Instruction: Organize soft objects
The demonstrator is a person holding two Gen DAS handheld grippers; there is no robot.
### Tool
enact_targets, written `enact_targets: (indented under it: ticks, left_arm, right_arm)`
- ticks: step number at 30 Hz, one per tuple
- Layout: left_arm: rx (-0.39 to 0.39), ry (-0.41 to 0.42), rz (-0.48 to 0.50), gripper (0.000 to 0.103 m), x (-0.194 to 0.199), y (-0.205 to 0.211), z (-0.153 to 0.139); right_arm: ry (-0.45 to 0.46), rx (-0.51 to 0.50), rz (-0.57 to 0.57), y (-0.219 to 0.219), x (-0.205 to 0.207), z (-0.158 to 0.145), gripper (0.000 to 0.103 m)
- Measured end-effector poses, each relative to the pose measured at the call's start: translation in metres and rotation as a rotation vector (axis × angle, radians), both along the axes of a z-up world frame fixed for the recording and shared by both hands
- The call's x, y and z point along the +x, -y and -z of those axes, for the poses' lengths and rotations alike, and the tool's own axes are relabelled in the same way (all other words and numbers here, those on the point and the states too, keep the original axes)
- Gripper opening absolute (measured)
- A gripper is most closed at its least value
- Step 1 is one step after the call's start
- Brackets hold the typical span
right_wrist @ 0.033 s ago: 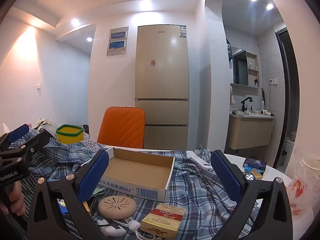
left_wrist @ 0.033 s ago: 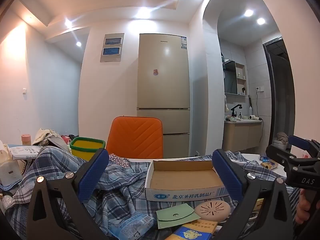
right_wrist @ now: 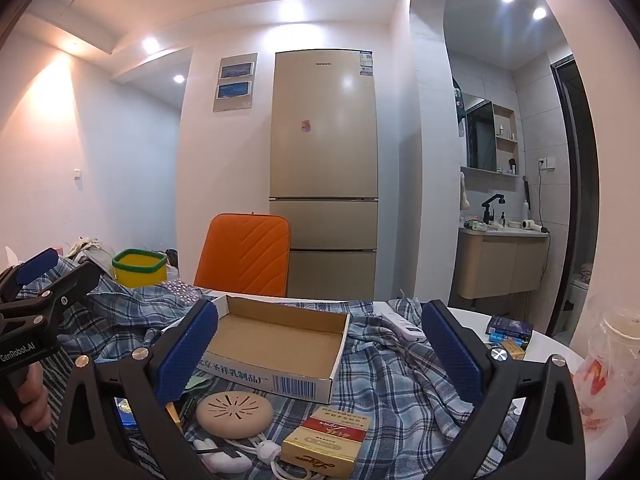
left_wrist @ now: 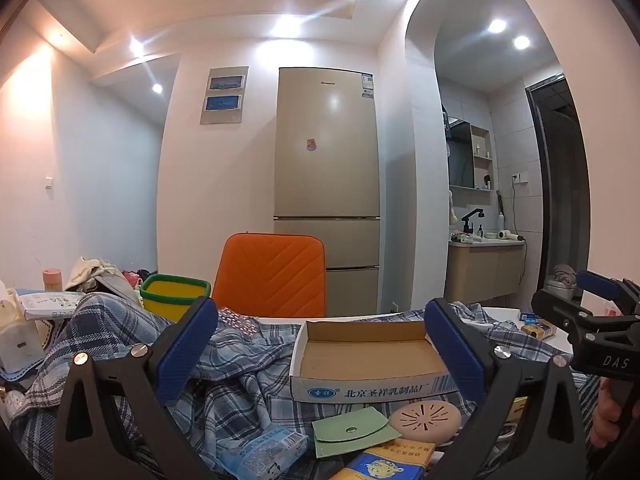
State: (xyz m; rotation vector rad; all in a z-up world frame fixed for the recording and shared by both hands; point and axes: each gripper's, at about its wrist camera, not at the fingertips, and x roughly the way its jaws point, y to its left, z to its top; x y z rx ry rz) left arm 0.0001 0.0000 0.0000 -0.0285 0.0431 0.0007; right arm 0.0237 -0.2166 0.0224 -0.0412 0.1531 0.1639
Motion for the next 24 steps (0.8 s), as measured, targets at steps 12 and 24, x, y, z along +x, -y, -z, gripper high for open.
enact_targets:
  ticks: [12,24]
  left_arm:
    - [0.004,0.005,0.000,0.103,0.0001,0.0001,0.0000]
    - [0.004,0.015,0.001,0.103,-0.0038,0.0006,-0.0006]
  right_arm:
    - [0.000,0.003,0.001,-0.0004,0.0006,0.0004,0.103]
    - [0.000,0.002,0.000,0.0001,0.0001,-0.0002,0.103]
